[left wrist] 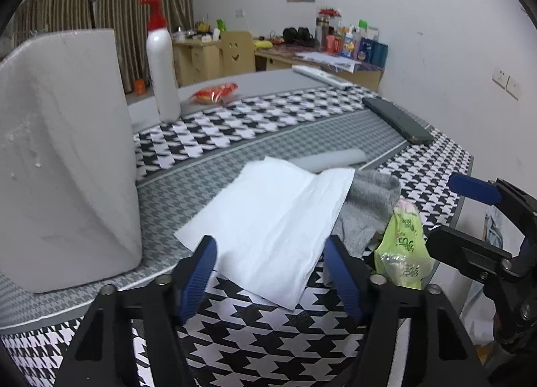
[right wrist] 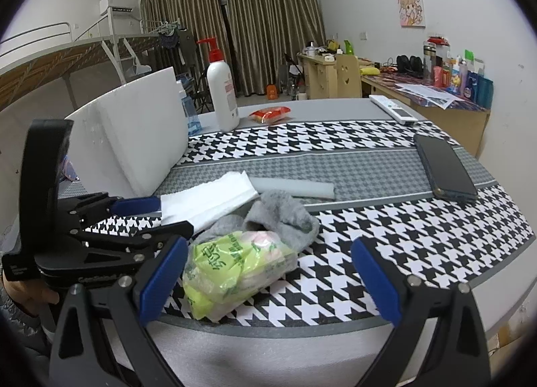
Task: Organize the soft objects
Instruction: 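Grasp the white tissue with the left tool while the right tool grasps the green packet, then lift the white tissue with the left tool while the right tool lifts the green packet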
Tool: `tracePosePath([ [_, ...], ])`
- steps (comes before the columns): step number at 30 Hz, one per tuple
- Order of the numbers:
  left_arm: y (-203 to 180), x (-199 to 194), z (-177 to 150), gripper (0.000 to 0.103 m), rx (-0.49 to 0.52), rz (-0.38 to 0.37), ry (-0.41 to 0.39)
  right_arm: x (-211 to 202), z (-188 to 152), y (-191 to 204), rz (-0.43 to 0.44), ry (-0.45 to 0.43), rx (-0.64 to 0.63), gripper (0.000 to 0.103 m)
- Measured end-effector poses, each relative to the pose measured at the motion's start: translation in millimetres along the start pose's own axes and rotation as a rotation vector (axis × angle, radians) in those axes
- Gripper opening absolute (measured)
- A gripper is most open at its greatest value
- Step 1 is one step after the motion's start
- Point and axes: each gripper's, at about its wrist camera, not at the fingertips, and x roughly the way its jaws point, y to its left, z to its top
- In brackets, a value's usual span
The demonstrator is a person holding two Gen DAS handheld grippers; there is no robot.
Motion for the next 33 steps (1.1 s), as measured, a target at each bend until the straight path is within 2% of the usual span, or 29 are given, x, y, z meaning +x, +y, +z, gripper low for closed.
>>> tracePosePath([
  [6,4.7,14.0,-2.2,0.050,-0.020,-0.013,0.076,4.3,-2.2,0.4,0.014,0.016,0.002,0.100],
  [9,3.2,14.1,-2.9,0.043,-0.014,-0.004,0.085,5.3,-2.9,1.0,0.023,0.020,0.004,0.100],
  [11,2.6,14.0,-2.8,0.032,-0.007,0.025,0.084,5.9,-3.2,2.4,0.029,0.024,0.004,0.100],
  [13,4.0,14.3,-2.7,0.026,-0.006,0.034,0.085,6.3,-3.8,4.3,0.039,0.027,0.000,0.100],
  [14,4.6,14.4,-2.8,0.018,-0.006,0.040,0.084,6.7,-4.1,5.2,0.044,0.028,-0.002,0.100],
  [16,6.0,14.8,-2.3,0.008,-0.006,0.046,0.085,7.7,-4.7,6.1,0.051,0.033,-0.002,0.100],
  [20,7.1,12.7,-2.1,0.005,-0.007,0.036,0.072,11.6,-6.8,6.6,0.067,0.052,0.007,0.100],
  [28,5.5,-8.2,1.9,0.005,0.000,0.046,-0.002,22.7,-12.0,7.0,0.083,0.104,0.025,0.083],
  [29,5.0,-10.3,1.9,0.005,0.003,0.053,-0.009,23.3,-12.6,8.0,0.085,0.108,0.024,0.079],
  [30,4.6,-12.6,1.8,0.005,0.004,0.057,-0.016,24.0,-13.2,8.6,0.091,0.117,0.023,0.071],
  [33,4.5,-15.8,2.5,0.005,0.000,0.059,-0.026,24.1,-14.8,10.9,0.090,0.131,0.017,0.062],
])
